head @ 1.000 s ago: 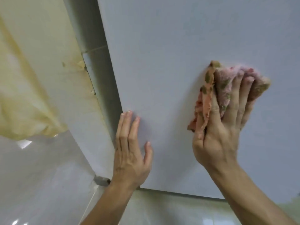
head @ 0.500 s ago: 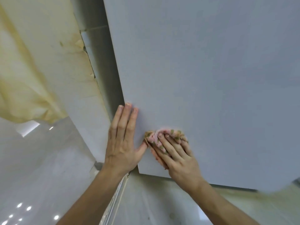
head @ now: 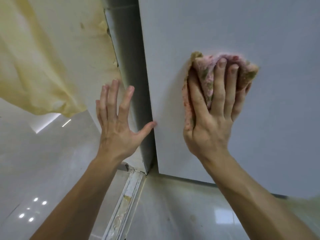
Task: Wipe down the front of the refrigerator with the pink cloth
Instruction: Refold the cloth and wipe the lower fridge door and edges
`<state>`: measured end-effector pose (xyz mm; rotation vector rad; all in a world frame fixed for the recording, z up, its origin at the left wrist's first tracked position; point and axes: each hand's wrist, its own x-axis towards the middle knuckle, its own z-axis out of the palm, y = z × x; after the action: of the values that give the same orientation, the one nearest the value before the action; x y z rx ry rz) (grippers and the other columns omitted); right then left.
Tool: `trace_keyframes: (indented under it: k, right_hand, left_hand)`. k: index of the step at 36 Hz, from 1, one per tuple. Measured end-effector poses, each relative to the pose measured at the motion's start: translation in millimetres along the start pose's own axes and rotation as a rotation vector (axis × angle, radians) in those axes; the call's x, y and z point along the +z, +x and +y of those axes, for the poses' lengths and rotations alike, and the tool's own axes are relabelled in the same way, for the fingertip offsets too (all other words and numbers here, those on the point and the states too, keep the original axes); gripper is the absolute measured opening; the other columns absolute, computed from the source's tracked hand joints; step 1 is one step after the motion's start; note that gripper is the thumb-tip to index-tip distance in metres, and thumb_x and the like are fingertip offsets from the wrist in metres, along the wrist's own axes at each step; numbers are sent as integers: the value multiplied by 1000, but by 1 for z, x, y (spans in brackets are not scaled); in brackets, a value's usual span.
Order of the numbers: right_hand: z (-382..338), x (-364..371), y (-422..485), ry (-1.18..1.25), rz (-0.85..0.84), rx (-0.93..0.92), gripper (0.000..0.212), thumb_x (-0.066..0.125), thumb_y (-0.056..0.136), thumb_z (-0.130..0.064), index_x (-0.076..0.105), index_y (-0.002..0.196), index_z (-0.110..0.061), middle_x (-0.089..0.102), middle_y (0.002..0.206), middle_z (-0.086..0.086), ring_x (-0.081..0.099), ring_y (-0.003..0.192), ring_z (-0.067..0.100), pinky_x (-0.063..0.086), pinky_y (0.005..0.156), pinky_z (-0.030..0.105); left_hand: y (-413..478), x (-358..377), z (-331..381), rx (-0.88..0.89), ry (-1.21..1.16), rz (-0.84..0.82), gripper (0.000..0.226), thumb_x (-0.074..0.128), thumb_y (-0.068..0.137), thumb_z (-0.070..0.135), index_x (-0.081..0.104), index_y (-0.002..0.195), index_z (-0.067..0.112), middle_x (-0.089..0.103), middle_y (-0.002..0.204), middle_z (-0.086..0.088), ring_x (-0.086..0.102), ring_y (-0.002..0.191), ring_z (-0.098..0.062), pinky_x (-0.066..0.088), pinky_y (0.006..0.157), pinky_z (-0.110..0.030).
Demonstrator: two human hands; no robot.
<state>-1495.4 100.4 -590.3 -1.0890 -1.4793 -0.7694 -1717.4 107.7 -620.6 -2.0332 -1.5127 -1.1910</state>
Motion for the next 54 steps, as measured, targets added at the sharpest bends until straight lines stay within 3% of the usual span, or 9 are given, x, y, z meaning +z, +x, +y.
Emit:
trace_keyframes:
  k: [7,13,21,32,34,41,45,50,54]
  right_hand:
    - [-5,20,-57,18,-77,-229,46,67,102,-33,60,147,-24,40,160,10,36,154,24,21,128,41]
    - [23,21,-144,86,-475,-496,51,51,107,-14,45,158,-18,30,169,-1,23,159,17,11,131,34]
    - [38,6,-155,291,-660,-523,41,40,114,-15,52,153,-14,40,165,-1,34,155,17,30,126,36]
    - [126,-73,-79,61,-384,-373,49,58,100,5,59,146,-10,41,163,13,34,155,25,26,128,45]
    - [152,-89,-56,-10,-273,-297,48,64,101,-2,57,148,-10,40,162,18,29,157,27,27,127,49]
    - [173,-101,-30,28,-145,-104,42,37,113,-21,45,153,-11,30,159,27,7,162,28,15,128,56]
    - [151,-73,-66,-2,-71,-70,41,50,112,-26,48,152,-19,20,172,9,12,162,25,17,129,51]
    - [161,-69,-109,-44,-189,-233,41,55,110,-27,53,150,-24,26,171,6,26,159,24,20,130,45]
    - [195,-93,-135,-64,-450,-488,49,32,111,-11,43,157,-21,26,171,0,21,160,19,14,131,38]
  left_hand:
    - [-2,8,-4,13,-84,19,102,76,89,60,19,162,19,13,172,-20,2,161,-41,16,121,-75]
    - [-3,7,-6,17,-78,3,99,77,88,50,20,161,16,12,171,-25,3,160,-44,13,121,-75]
    - [-13,7,9,-10,-69,22,90,73,88,32,23,161,15,15,171,-20,10,161,-39,16,121,-74]
    - [-7,14,70,116,-45,48,87,70,89,34,24,161,19,12,171,-16,8,161,-38,5,128,-62]
    - [-3,16,80,118,-49,71,85,69,89,35,25,160,19,12,170,-14,6,162,-34,6,128,-61]
    - [-6,31,103,129,-38,78,85,68,90,33,24,161,20,12,170,-15,0,162,-27,5,128,-59]
    - [-15,44,107,150,6,69,82,68,91,32,27,161,20,13,170,-16,-1,163,-28,11,128,-61]
    - [-19,52,117,159,23,71,76,67,91,30,35,159,20,14,169,-20,6,161,-40,17,125,-65]
    - [-17,58,128,164,27,86,77,67,87,28,37,157,19,14,168,-22,6,158,-46,18,123,-71]
